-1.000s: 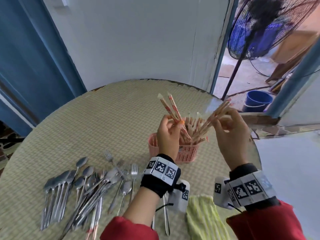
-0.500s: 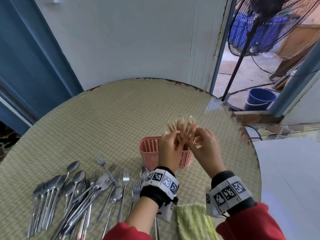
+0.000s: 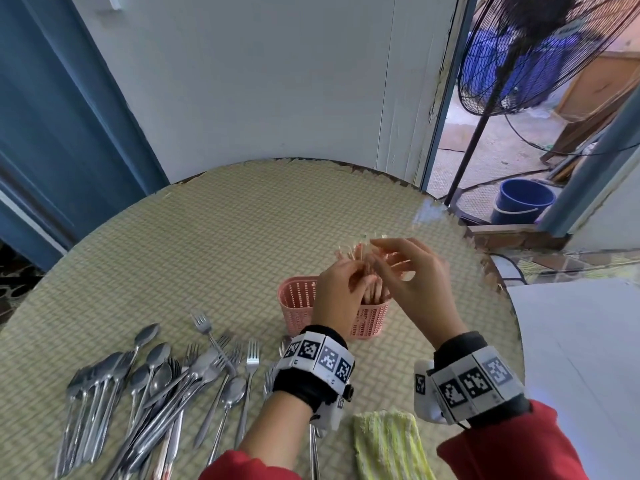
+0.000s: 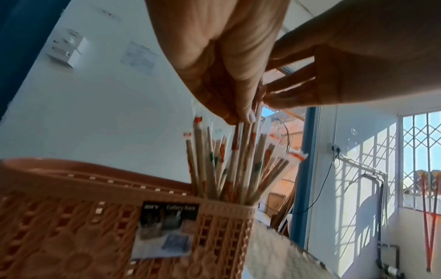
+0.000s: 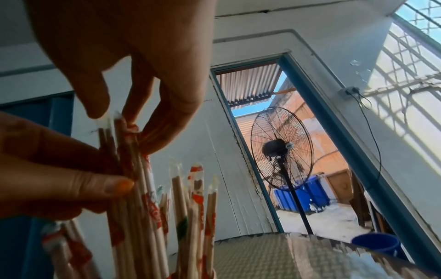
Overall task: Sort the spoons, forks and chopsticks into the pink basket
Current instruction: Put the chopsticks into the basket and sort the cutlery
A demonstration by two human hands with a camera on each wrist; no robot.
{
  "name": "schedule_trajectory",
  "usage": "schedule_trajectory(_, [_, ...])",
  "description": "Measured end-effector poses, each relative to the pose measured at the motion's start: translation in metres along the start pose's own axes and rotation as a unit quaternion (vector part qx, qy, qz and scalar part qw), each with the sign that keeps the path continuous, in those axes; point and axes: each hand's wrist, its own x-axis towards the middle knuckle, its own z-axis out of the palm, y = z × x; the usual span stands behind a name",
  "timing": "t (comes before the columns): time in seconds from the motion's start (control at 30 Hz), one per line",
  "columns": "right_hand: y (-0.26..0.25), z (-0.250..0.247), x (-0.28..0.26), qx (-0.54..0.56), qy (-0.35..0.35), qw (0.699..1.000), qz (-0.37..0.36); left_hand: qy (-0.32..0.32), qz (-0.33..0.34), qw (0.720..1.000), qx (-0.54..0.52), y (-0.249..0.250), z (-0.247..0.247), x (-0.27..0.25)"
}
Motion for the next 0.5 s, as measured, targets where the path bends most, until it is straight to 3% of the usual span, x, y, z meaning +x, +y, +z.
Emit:
schedule_trajectory(0.13, [0.013, 0.007, 0.001, -0.051, 0.014, 0.998, -0.016, -0.024, -0.014, 0.998, 0.055, -0.013, 0.010, -0.008])
schedule_trajectory(0.27, [0.019, 0.014, -0.005, -0.090, -0.014, 0.996, -0.001, 0.006, -0.040, 0.998, -0.048, -0.012, 0.013, -0.021])
schedule_trajectory(0.37, [0.019, 0.019, -0.012, -0.135, -0.022, 0.991, 0.007, 0.007, -0.029, 0.999, -0.032, -0.012, 0.012, -0.032])
schedule_trajectory(0.5, [-0.003, 0.028, -0.028, -0.161, 0.039, 0.986, -0.021, 0.059, -0.011, 0.996, -0.061, -0.016, -0.002, -0.054])
